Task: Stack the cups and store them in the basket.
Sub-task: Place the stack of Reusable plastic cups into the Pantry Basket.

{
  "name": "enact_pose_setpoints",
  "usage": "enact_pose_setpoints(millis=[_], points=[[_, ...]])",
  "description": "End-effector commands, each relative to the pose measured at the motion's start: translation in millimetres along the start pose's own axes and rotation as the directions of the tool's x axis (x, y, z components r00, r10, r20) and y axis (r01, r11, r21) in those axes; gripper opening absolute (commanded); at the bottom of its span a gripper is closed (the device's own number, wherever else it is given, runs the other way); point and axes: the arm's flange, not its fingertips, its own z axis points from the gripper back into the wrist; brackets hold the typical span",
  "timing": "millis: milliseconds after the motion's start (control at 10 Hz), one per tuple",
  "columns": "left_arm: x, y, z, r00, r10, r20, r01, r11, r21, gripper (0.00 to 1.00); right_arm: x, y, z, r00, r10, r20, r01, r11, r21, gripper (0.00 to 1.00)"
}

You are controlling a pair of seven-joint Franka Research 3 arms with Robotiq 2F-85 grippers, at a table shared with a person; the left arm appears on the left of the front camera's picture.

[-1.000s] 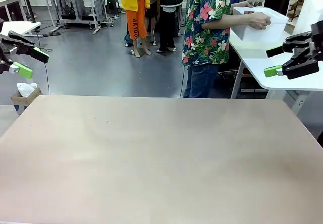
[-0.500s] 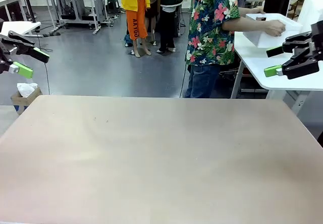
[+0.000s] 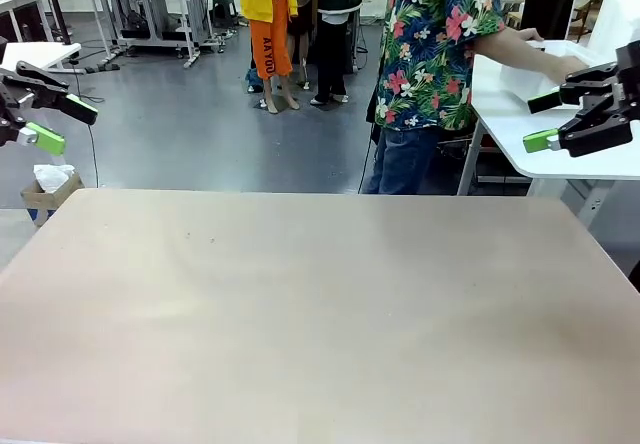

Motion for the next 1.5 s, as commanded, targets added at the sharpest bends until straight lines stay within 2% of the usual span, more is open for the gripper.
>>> enact_pose_setpoints(millis=[0,1400], points=[[3.2,-1.2,0.4,1.0,0.011,0.018,-0.011,1.0,0.001,1.0,1.5,-0.6,-2.2,1.0,-0.014,0.021,0.015,1.0,-0.001,1.0],[3.2,-1.2,0.4,1.0,0.011,0.018,-0.011,1.0,0.001,1.0,1.5,-0.6,-2.2,1.0,-0.014,0.021,0.015,1.0,-0.001,1.0]])
